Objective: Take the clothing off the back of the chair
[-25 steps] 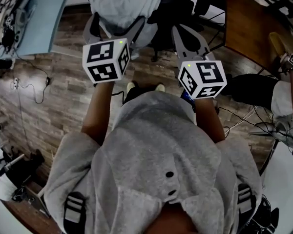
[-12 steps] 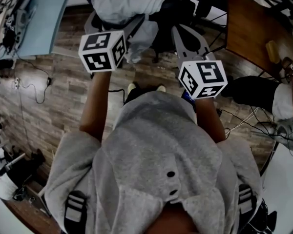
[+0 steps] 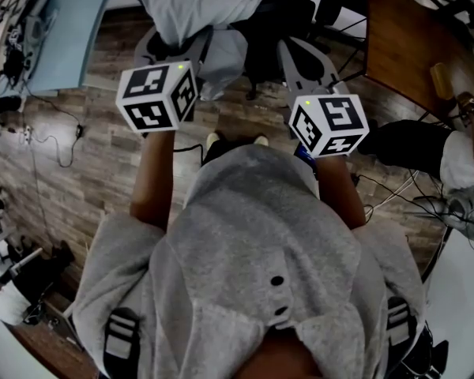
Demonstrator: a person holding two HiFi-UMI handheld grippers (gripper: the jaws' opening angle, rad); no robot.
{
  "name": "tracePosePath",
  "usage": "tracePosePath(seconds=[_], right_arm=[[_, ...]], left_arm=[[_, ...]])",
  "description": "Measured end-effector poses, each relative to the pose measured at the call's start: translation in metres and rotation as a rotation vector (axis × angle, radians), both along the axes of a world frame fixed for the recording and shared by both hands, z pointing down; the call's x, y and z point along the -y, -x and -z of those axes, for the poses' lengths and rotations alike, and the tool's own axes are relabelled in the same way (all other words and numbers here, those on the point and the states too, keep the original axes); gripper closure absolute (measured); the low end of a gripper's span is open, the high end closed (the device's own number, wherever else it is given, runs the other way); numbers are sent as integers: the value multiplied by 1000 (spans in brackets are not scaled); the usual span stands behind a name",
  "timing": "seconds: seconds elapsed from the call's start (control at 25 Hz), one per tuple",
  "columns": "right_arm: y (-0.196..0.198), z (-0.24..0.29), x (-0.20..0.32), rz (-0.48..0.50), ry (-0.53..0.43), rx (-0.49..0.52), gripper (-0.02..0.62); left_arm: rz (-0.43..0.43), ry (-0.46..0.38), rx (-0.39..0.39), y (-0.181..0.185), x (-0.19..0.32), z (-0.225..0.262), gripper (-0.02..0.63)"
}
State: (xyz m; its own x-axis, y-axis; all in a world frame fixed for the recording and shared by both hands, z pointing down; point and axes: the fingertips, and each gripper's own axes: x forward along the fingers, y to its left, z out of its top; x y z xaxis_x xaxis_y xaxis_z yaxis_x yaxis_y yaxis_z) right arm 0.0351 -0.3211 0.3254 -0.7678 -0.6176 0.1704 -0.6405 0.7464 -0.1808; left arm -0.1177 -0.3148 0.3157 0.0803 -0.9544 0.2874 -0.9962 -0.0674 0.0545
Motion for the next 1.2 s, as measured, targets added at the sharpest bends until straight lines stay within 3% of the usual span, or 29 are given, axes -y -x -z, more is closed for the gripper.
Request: tracePosePath(seconds=[0.12,0.24,0.92,1.2], right_arm=[[0,-2,-2,4,5,3,586],[4,-1,-7,12,2,5,586],[15,9,-42,49,-13,6,586],[9,26,-42,-17,-50,9,586]], left_arm=[[-23,-11,-30,-9,-3,3,456],[-26,-18,-36,-9,-8,3,493],[-19,-39,-57,-5,-50,11,512],[-41,-52,-79,1,-57,16,512]])
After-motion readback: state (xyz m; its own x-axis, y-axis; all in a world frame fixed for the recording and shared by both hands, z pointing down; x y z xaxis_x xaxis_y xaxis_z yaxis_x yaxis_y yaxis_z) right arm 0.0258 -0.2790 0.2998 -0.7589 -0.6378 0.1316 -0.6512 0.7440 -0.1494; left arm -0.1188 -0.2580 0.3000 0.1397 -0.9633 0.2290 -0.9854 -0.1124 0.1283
